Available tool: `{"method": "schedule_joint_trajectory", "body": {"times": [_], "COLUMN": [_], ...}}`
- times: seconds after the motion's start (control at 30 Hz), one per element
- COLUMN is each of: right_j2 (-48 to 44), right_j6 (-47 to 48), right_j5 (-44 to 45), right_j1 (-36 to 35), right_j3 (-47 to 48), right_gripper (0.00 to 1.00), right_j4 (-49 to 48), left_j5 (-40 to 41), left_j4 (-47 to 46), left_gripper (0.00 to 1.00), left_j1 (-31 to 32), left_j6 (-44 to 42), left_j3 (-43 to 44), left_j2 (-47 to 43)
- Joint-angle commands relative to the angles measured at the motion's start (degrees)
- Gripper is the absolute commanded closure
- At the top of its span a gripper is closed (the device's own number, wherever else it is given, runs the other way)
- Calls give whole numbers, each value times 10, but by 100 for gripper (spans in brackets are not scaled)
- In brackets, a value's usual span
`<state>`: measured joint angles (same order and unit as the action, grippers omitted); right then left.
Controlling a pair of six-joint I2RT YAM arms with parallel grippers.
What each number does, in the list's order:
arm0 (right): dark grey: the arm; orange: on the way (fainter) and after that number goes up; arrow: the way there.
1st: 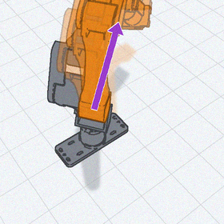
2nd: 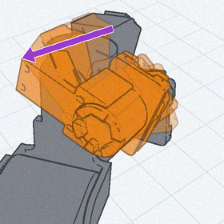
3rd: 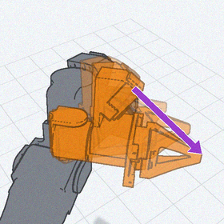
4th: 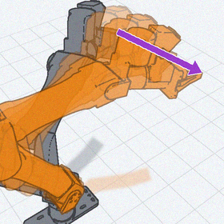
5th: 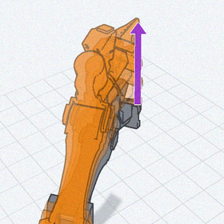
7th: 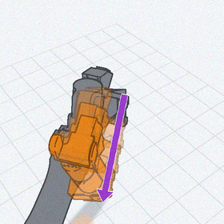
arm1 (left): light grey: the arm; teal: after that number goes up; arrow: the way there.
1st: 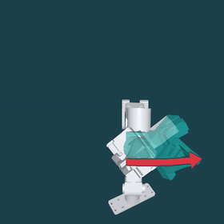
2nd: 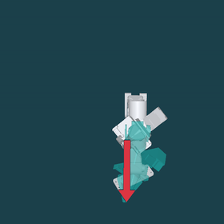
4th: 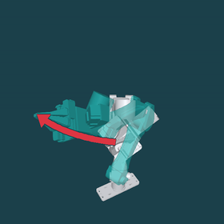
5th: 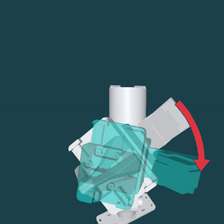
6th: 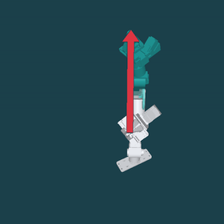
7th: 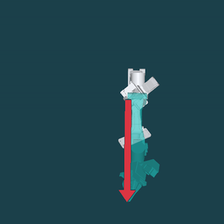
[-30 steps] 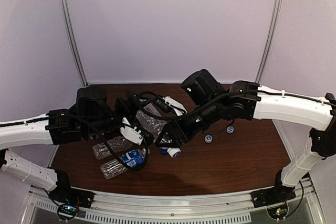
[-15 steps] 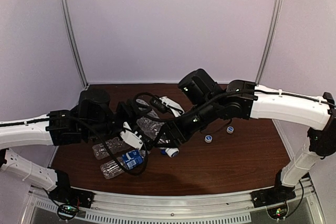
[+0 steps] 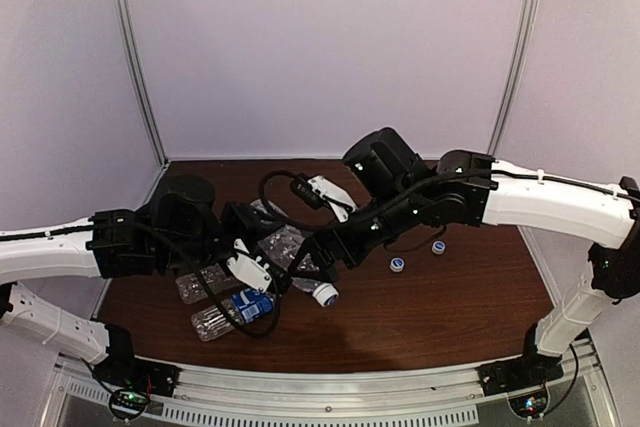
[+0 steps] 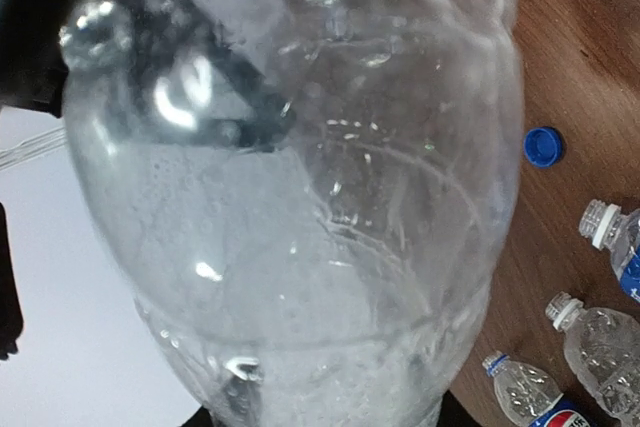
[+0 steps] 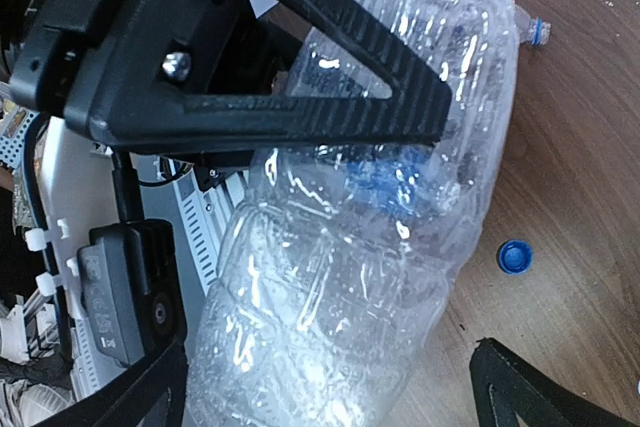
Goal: Unscrew the bottle caps
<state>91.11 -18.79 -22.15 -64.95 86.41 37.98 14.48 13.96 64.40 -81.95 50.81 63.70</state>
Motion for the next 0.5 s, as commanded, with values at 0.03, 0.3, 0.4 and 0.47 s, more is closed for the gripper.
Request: {"method": "schedule_joint_trajectory", "body": {"times": [0.03, 0.3, 0.4, 0.47], "right_j2": [-58, -181, -196, -185], "right_j6": [20, 26, 14, 14], "right_j5": [110, 153, 152, 141], "right_j1": [18, 27, 31, 35], "right_j3": [3, -73, -94, -75], "right_gripper": [0, 0, 0, 0], "right_j4": [23, -156, -212, -211], "left_j5": [16, -125, -217, -250], "left_j4": [94, 307, 352, 339], "left_gripper": [59, 59, 59, 59], "left_j1": [-2, -119, -179, -189], "left_j6": [111, 405, 493, 519], "left_j3": [47, 192, 246, 243], "left_j2": [-1, 46, 72, 66]}}
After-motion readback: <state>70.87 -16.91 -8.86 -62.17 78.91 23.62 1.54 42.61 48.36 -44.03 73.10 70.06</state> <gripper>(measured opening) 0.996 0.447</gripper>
